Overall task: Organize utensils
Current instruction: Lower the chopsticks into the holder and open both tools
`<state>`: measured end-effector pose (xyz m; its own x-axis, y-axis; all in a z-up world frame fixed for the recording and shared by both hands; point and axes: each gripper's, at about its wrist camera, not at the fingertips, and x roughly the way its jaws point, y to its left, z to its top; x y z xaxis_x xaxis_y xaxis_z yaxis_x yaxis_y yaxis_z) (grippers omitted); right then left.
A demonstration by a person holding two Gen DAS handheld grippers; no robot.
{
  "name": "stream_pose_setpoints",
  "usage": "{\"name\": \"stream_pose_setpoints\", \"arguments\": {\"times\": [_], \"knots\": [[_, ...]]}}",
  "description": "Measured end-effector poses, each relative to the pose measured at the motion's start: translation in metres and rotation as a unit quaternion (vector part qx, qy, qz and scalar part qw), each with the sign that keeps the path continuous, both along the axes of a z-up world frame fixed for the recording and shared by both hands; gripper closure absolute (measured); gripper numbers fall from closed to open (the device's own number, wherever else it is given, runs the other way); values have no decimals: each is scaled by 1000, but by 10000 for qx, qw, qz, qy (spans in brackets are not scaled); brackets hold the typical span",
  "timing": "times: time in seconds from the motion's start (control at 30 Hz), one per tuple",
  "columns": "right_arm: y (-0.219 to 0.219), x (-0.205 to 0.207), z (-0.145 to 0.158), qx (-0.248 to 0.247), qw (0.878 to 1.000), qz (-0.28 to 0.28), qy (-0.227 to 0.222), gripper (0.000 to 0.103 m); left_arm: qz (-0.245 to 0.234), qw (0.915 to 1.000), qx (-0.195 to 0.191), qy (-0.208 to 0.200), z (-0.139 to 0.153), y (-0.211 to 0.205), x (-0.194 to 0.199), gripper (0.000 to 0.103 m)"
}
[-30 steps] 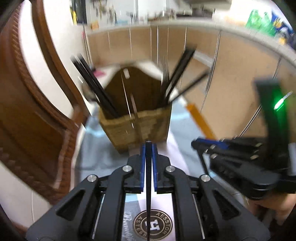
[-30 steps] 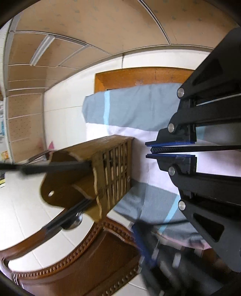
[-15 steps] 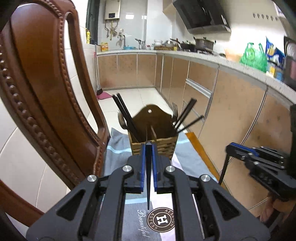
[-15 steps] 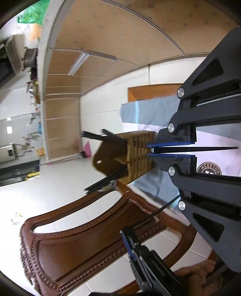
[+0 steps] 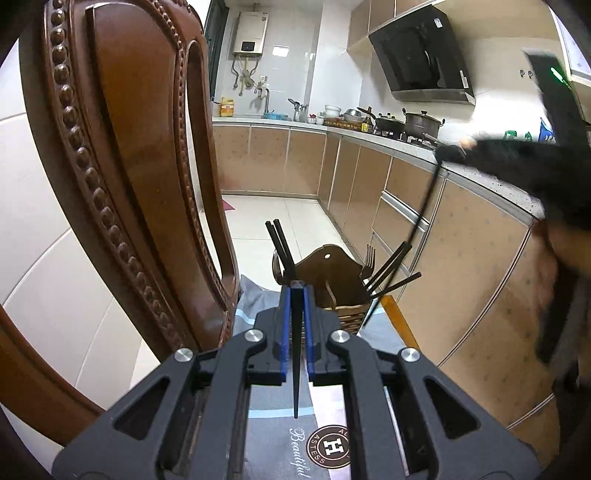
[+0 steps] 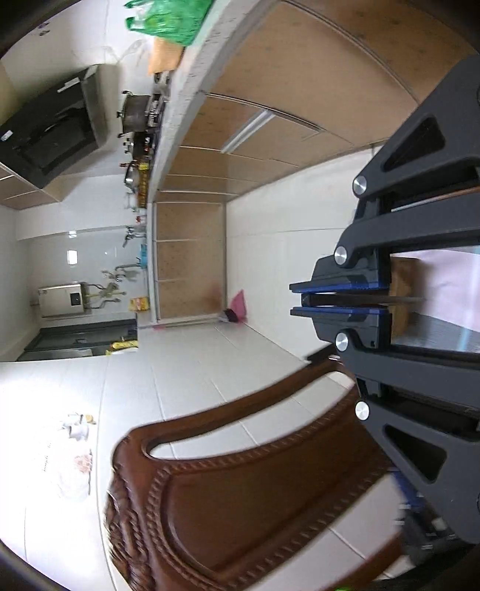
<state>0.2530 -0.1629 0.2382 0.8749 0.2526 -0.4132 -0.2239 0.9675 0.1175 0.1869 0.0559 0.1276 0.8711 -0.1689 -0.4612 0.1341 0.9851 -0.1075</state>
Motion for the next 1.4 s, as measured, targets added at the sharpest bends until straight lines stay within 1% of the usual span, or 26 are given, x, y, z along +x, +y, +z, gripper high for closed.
{"name": "stream_pose_setpoints", "arguments": {"times": [0.1,0.2,0.3,0.4,0.47,0.5,0.53,0.57,0.6,0.63,0.73,0.8,0.83,0.87,0.9,0.93,0.97,1.0,1.07,1.1,1.13,1.2,1.27,1.33,1.4], "knots": [[6,25,7,-66,9998,-180,-91,96,-22,10000,-10,27,-1,2,-2,97],[7,50,0,-69,9993,-362,-42,96,-30,10000,-27,60,-4,4,-1,97],[4,71,-14,-24,9988,-480,26,96,-22,9999,-49,95,-3,7,3,97],[-2,84,-36,175,9983,-537,124,95,-11,9999,-82,122,-3,9,6,97],[-7,87,-55,293,9984,-428,235,94,-8,9998,-99,147,-4,8,7,97],[-9,87,-62,281,9984,-376,326,83,-14,9998,-113,174,-5,8,9,97],[-14,82,-72,340,9981,-331,393,75,-21,9997,-116,192,-7,7,11,97],[-22,71,-80,454,9979,-338,321,58,-22,9997,-116,206,-8,6,12,97],[-29,59,-86,529,9976,-378,238,45,-18,9997,-116,225,-10,5,13,97],[-39,40,-95,668,9968,-411,147,40,-10,9997,-106,239,-11,4,14,97],[-66,-15,-131,1021,9939,-408,118,19,29,9996,22,269,-15,-1,16,97],[-83,-56,-170,1101,9924,-522,199,15,56,9995,118,285,-16,-6,17,97],[-89,-71,-192,1078,9920,-587,295,14,71,9994,196,269,-16,-10,16,97],[-93,-79,-209,1008,9912,-712,479,14,79,9993,256,259,-16,-13,14,97],[-96,-77,-229,943,9851,-888,1131,14,80,9992,296,248,-16,-16,14,97],[-100,-73,-241,1166,9776,-765,1576,14,76,9992,325,227,-15,-19,13,97],[-102,-69,-247,1371,9741,-550,1712,14,70,9992,341,211,-14,-21,13,97],[-99,-66,-248,1253,9758,-527,1711,14,64,9992,342,201,-12,-22,13,97],[-94,-65,-247,794,9841,-568,1482,14,40,9995,231,192,-6,-24,17,97],[-93,-64,-248,695,9848,-609,1471,14,38,9996,211,192,-4,-25,19,97],[-95,-63,-250,694,9839,-632,1519,14,58,9997,175,188,3,-27,24,97],[-99,-62,-256,913,9793,-576,1711,14,29,9998,49,174,17,-29,34,97],[-100,-62,-255,938,9790,-478,1747,14,16,9999,-10,144,34,-34,44,97],[-98,-59,-252,827,9809,-405,1714,14,11,9999,91,53,50,-43,54,97],[-99,-58,-253,834,9802,-403,1752,14,34,9998,191,-4,65,-51,64,97]]}}
